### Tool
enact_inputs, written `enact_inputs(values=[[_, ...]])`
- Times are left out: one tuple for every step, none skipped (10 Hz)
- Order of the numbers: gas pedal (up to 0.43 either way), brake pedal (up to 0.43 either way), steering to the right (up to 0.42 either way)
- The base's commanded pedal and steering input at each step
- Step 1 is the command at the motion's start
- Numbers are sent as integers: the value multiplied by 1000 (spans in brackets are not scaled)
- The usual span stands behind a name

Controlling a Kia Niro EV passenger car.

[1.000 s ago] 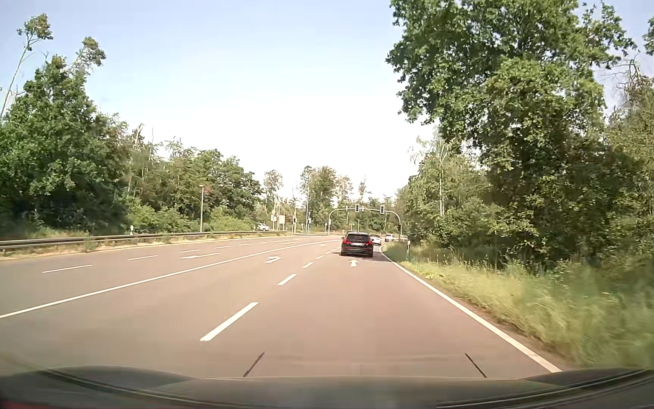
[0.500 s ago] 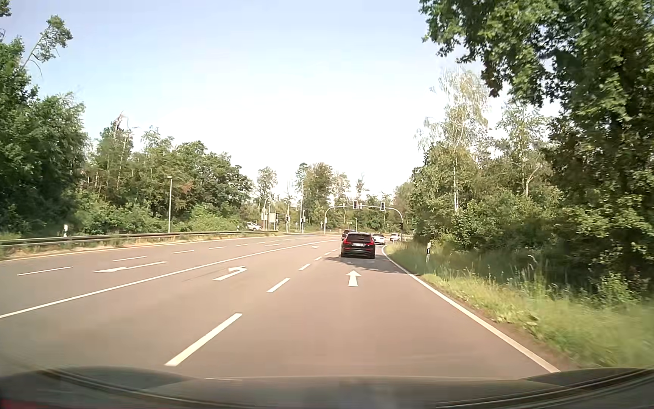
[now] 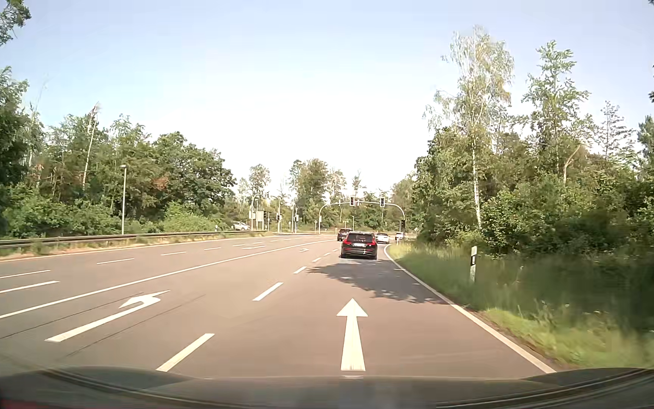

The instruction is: Follow the waypoints while adhering to traffic rules and regulations

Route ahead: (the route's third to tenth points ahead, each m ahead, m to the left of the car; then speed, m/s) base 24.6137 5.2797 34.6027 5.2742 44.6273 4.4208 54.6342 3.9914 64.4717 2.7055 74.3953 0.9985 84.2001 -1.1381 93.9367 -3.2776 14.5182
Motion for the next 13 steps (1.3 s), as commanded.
enact_inputs(values=[[0, 24, 7], [0, 24, 7], [0, 24, 7], [0, 24, 7], [8, 24, 8], [20, 24, 9], [20, 24, 9], [20, 24, 10], [20, 24, 10], [20, 24, 11], [20, 24, 11], [20, 24, 11], [20, 24, 12]])
